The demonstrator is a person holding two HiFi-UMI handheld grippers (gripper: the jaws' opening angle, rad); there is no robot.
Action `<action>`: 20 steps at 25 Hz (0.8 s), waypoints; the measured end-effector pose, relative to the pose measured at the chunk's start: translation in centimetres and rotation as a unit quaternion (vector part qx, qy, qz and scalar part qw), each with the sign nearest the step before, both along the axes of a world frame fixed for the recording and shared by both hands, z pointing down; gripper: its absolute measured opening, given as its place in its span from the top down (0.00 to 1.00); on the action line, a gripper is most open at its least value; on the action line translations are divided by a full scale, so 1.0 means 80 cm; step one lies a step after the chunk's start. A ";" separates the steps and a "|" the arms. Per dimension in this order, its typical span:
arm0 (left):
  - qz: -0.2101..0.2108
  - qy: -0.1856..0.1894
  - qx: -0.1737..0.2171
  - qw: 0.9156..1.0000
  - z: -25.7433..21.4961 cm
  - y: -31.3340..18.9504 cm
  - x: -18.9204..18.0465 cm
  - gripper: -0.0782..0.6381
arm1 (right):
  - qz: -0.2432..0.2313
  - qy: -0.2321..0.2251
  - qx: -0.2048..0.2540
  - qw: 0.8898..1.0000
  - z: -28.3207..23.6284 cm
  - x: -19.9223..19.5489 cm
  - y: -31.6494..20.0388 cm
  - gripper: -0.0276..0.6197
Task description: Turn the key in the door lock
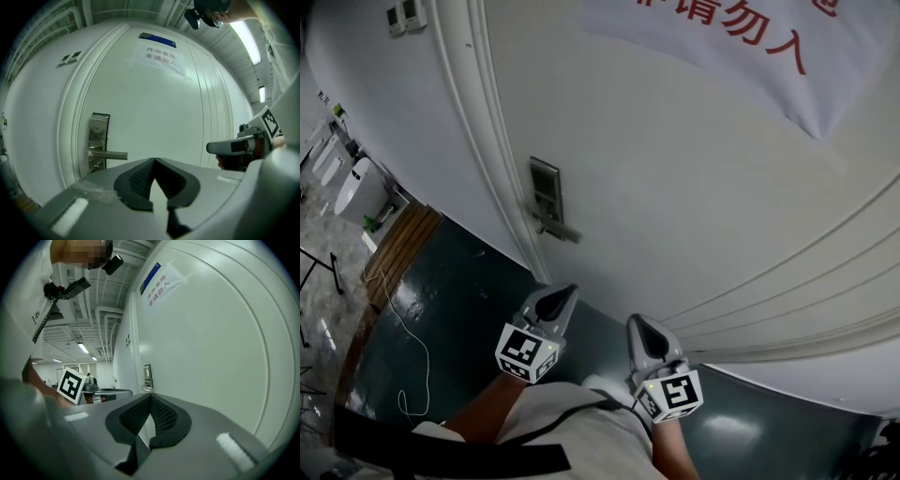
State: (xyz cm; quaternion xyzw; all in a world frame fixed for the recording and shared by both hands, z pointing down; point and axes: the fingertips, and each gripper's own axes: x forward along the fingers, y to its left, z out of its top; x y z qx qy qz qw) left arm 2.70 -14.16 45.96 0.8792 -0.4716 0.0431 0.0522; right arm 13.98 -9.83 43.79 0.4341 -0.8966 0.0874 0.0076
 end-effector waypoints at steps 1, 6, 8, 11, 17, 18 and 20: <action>-0.004 0.000 0.000 1.000 0.000 -0.001 0.002 0.88 | -0.004 0.000 0.001 1.000 0.000 0.001 -0.003 0.94; -0.030 0.005 -0.006 1.000 0.002 -0.008 0.002 0.88 | -0.024 0.001 0.001 1.000 0.001 -0.001 -0.016 0.94; -0.034 -0.006 -0.002 0.999 0.002 -0.009 0.001 0.88 | -0.027 -0.001 0.001 1.000 0.001 -0.002 -0.018 0.94; -0.036 -0.034 0.012 0.999 0.002 -0.014 -0.007 0.88 | -0.028 -0.002 0.000 1.000 0.001 -0.007 -0.022 0.94; -0.027 -0.082 0.026 0.996 0.010 -0.026 -0.039 0.88 | -0.009 -0.008 -0.008 1.000 0.005 -0.025 -0.029 0.94; -0.027 -0.084 0.027 0.996 0.009 -0.029 -0.046 0.88 | -0.005 -0.010 -0.009 1.000 0.005 -0.027 -0.031 0.94; -0.027 -0.097 0.033 0.994 0.008 -0.036 -0.058 0.88 | 0.003 -0.012 -0.012 1.000 0.006 -0.033 -0.034 0.94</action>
